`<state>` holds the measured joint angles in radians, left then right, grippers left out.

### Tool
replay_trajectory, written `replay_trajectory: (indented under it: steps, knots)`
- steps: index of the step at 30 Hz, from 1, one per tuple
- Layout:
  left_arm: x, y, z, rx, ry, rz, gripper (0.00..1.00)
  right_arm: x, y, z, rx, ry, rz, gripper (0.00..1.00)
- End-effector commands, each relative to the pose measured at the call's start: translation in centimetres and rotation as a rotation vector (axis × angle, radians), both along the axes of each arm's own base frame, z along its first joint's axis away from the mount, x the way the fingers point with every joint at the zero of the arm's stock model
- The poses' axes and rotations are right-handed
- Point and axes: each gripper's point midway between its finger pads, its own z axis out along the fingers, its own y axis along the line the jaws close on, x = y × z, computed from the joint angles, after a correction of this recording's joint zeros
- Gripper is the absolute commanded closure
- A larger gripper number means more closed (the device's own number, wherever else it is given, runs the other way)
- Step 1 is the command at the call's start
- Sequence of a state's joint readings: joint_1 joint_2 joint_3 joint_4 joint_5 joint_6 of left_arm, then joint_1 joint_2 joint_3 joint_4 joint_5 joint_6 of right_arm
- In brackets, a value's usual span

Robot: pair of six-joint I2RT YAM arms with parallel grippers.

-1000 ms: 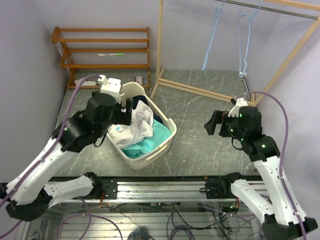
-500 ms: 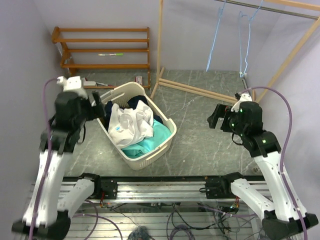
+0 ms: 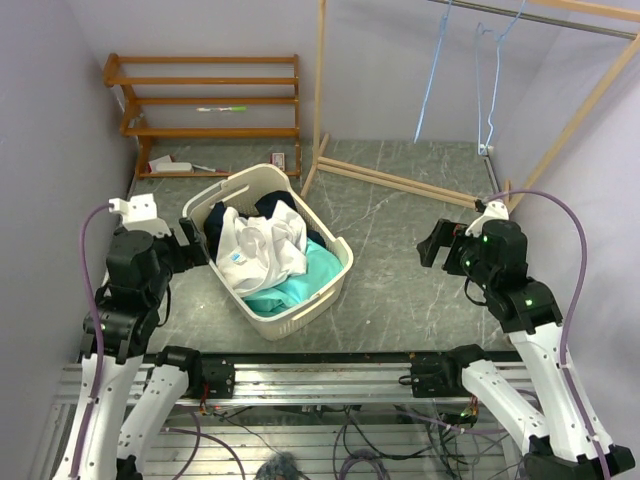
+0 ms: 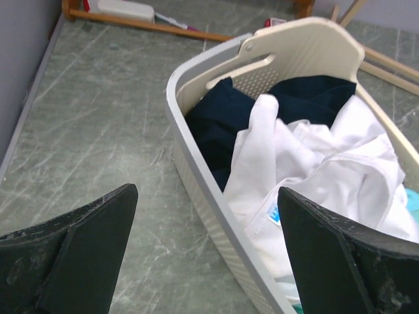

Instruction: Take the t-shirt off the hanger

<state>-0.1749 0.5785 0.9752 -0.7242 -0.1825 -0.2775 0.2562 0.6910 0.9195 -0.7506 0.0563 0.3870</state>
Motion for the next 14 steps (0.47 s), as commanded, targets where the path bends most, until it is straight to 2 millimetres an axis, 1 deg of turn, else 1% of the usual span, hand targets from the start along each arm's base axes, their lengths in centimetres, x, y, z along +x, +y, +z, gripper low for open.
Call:
replay_trajectory:
  steps: [1,4,7,10,14]
  knots:
    - [0.0,0.3,-0.2,-0.037,-0.089,0.043,0.01,0.6,-0.3,-0.2,-0.001,-0.009,-0.030,0.00]
    - [-0.7,0.5,0.1,-0.040,-0.104,0.051,0.00,0.6,-0.5,-0.4,-0.004,-0.004,-0.040,0.00]
    - [-1.0,0.5,0.3,-0.045,-0.125,0.049,0.00,0.5,-0.2,-0.4,-0.001,-0.002,-0.021,0.00]
    - [-1.0,0.2,0.1,-0.049,-0.121,0.034,0.00,0.5,0.2,-0.5,0.003,0.000,0.005,0.00]
    - [-0.8,-0.4,-0.2,-0.052,-0.107,0.011,0.01,0.6,0.3,-0.4,0.002,0.002,0.006,0.00]
